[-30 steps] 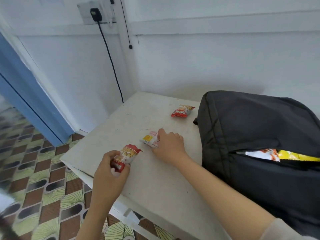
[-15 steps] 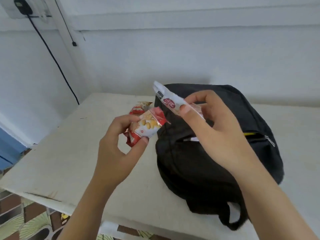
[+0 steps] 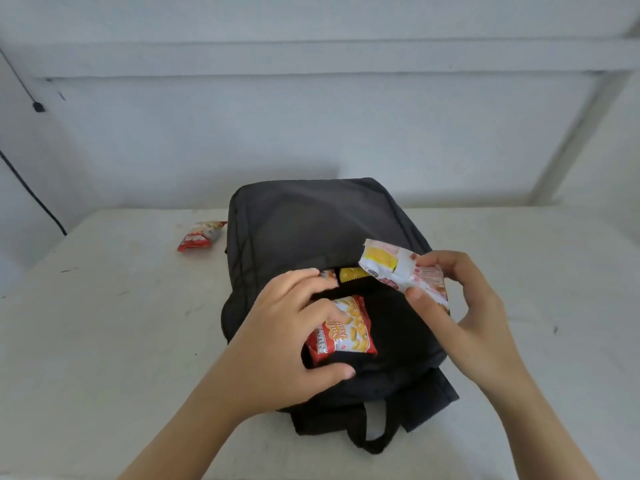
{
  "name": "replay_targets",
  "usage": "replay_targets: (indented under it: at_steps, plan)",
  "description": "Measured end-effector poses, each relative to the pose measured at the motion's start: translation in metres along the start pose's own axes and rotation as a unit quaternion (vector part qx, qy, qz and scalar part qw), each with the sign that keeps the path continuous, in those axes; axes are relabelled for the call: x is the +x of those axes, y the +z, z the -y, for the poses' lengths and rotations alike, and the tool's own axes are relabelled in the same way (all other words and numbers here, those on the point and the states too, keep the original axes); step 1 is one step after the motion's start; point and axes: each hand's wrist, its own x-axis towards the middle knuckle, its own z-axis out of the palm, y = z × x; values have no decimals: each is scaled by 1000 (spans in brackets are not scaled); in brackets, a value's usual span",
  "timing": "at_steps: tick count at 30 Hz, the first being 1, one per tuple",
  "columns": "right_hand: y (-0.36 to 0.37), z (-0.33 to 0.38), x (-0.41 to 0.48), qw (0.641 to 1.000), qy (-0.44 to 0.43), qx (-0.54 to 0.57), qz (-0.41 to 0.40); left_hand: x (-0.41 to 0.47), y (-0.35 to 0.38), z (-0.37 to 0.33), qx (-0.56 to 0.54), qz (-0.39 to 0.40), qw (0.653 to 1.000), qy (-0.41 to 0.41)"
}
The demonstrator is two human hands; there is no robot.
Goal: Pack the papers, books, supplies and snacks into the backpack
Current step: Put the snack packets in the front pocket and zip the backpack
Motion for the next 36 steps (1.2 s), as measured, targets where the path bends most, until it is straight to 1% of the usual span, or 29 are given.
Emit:
replay_targets:
  at_steps: [3, 4, 6, 9, 12, 14, 17, 19, 22, 24, 26, 29, 31, 33, 34, 36]
  plan:
    - [-4, -10, -6, 1000, -3, -22, 9, 7, -2, -1, -70, -41, 997, -10]
    - [-5, -14, -8, 999, -8, -30, 14, 12, -2, 1, -77, -62, 995, -11]
    - [-5, -19, -9, 998, -27, -44, 20, 25, -4, 6, -57, -90, 994, -9]
    - [-7, -26, -11, 996, -66, -59, 25, 49, -9, 16, 14, -73, 997, 16]
    - [-8, -30, -10, 993, -91, -67, 30, 69, -11, 26, 81, -16, 993, 79]
    - [-8, -32, -8, 991, -104, -77, 36, 78, -12, 32, 96, 16, 989, 112]
    - [-7, -36, -5, 989, -113, -85, 45, 82, -15, 38, 87, 37, 987, 128]
    - [-6, -39, -4, 989, -116, -82, 47, 83, -18, 41, 89, 32, 986, 138]
    - [-2, -41, 1, 987, -125, -88, 51, 87, -25, 43, 74, 2, 985, 154]
    - [1, -42, 5, 983, -140, -106, 48, 89, -30, 43, 76, 3, 984, 159]
    - [3, -43, 9, 978, -153, -139, 37, 92, -35, 42, 75, 18, 986, 149]
    - [6, -40, 16, 955, -170, -243, 13, 99, -46, 44, 54, 14, 991, 123]
    - [10, -34, 21, 941, -160, -298, 6, 105, -51, 45, 61, -8, 990, 129]
    - [16, -26, 25, 939, -131, -317, 4, 112, -53, 43, 71, -23, 987, 144]
    - [19, -23, 26, 943, -117, -312, 13, 113, -54, 43, 74, -27, 986, 150]
    - [19, -18, 26, 956, -98, -270, 59, 114, -54, 44, 79, -34, 984, 155]
